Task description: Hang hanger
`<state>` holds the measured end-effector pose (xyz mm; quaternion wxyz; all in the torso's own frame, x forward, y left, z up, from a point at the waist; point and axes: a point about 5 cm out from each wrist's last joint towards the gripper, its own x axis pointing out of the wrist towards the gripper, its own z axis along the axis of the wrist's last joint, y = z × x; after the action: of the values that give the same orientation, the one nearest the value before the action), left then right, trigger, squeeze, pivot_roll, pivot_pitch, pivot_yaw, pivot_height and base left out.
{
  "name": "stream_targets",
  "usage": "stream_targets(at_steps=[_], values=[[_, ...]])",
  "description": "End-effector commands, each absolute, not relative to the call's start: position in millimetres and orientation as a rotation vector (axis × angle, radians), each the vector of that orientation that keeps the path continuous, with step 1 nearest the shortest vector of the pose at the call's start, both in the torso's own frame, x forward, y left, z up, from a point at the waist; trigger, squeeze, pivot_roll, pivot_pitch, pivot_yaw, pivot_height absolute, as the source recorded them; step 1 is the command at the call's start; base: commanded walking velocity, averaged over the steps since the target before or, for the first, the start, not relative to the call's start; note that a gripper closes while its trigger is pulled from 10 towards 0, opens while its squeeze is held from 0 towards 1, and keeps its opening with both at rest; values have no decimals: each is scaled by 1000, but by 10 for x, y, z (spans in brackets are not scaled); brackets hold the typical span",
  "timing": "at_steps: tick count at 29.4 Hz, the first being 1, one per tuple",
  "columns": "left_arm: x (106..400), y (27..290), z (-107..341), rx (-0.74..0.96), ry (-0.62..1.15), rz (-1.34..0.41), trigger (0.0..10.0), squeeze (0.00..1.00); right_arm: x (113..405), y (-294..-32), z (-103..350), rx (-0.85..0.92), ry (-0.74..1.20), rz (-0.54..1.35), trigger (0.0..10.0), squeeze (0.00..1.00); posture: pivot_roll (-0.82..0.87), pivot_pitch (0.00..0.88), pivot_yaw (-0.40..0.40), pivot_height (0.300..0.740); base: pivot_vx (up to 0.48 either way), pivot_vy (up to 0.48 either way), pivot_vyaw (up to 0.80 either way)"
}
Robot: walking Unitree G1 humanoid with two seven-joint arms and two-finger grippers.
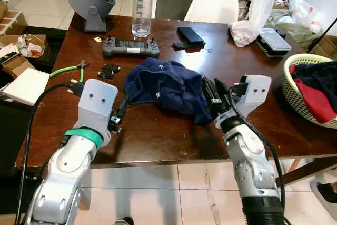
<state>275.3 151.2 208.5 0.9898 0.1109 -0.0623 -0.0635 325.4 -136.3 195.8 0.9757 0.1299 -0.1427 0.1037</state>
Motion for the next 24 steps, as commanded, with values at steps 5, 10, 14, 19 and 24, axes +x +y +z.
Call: stream_targets(at_steps=[5,10,14,19,24], values=[[2804,1489,2033,184,-103,-103,10000,0,3251,-1436,1945,202,-288,131,10000,0,76,52,-8,740,0,0,-488],[2808,1419,1999,145,-67,-143,10000,0,3277,-1492,1953,184,-283,102,10000,0,78,49,-12,740,0,0,-800],[2825,1431,2022,181,-103,-128,10000,0,3292,-1517,1970,172,-287,85,10000,0,79,51,-13,740,0,0,-800],[2836,1452,2024,183,-103,-113,10000,0,3290,-1488,1962,165,-285,86,10000,0,80,55,-14,740,0,0,-800],[2838,1463,2018,181,-96,-103,10000,0,3289,-1486,1951,165,-279,80,10000,0,79,59,-14,740,0,0,-800]])
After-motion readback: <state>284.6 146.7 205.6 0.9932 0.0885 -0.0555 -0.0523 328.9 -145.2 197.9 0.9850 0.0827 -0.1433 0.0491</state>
